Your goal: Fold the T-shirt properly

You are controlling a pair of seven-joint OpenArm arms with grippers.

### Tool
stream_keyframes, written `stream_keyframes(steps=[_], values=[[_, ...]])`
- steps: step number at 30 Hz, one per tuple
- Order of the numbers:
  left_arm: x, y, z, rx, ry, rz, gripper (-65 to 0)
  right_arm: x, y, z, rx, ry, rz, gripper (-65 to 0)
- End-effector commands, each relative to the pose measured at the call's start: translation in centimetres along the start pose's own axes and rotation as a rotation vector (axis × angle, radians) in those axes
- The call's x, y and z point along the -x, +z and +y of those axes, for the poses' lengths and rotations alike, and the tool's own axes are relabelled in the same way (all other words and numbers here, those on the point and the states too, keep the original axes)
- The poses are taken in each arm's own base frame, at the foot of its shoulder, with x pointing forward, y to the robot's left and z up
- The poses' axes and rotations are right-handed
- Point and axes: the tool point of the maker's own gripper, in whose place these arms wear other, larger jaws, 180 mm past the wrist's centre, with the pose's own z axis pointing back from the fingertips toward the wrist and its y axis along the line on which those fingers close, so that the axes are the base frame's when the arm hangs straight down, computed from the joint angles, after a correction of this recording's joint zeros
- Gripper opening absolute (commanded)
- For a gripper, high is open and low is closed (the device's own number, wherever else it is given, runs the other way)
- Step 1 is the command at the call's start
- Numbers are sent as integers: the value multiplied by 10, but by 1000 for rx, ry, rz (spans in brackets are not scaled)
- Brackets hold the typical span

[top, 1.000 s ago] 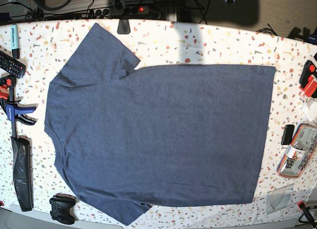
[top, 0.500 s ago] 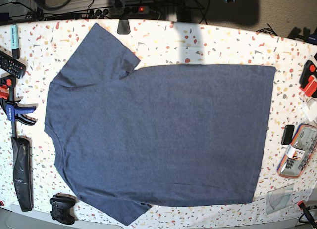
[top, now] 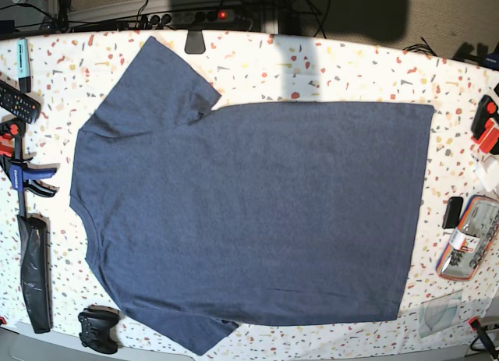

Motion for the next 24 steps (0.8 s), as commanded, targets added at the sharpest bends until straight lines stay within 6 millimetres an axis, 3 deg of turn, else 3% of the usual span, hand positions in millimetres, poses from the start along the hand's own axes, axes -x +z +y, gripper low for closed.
stream_keyframes(steps=[1,7,13,18,24], values=[[-2,10,3,2,7,-35,-491,1,8,-3,5,16,-27,-474],[-26,60,4,-11,-128,-122,-491,-3,57,-21,24,124,-110,-474],[-62,113,-11,-11,-329,-222,-491,-12,116,-34,14,282,-176,-474],[-95,151,-18,-25,-572,-263,-491,-27,160,-33,-28,416,-230,-474],[-131,181,-14,-103,-874,-254,-491,-52,193,-25,-63,531,-297,-474]])
